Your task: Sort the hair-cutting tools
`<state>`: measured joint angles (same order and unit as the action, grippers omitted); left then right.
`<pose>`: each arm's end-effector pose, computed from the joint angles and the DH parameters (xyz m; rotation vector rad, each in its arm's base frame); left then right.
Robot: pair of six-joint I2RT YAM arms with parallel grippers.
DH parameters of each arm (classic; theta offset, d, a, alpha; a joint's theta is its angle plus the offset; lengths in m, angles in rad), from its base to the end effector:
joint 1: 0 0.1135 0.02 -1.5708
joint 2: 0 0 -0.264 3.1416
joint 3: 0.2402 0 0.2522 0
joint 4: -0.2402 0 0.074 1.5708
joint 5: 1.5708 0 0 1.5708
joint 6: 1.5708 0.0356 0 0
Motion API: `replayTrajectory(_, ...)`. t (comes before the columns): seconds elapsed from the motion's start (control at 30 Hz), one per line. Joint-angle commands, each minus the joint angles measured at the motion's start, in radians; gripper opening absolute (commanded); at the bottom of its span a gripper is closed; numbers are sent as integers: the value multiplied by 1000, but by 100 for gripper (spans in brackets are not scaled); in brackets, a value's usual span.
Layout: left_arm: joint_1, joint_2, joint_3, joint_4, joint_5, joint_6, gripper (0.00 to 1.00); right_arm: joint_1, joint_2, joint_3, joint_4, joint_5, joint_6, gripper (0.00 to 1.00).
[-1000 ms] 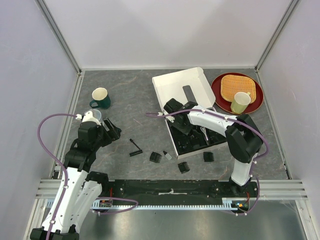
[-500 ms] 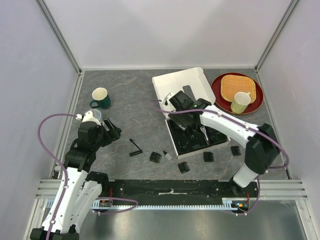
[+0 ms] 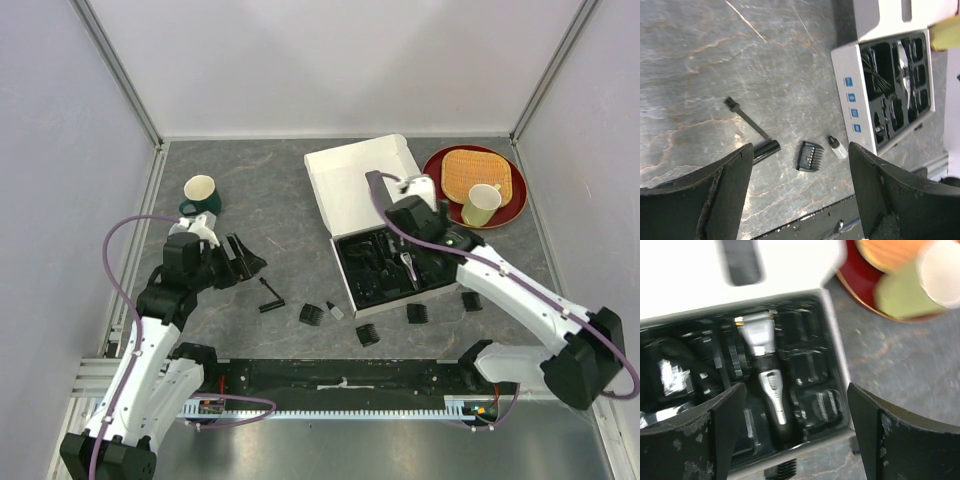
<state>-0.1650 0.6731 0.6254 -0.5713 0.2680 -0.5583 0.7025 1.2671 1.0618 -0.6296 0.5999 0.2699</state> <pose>0.1458 -0.0338 0.2635 -0.2859 2.2339 -0.6930 0.2133 0.1543 0.2976 -0.2181 2.2265 -0.2073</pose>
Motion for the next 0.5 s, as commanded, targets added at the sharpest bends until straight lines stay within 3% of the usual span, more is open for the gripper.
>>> replayTrajectory(0.0,1,26,13,73,201,60,82,-173,-107,-118,19,69,261,91)
replayTrajectory(0.17,1,20,-9,100,220,60,82,-420,-141,-224,28,-158,337,98)
replayTrajectory(0.47,1,54,-6,84,195,60,82,-560,-155,-310,96,-362,413,98)
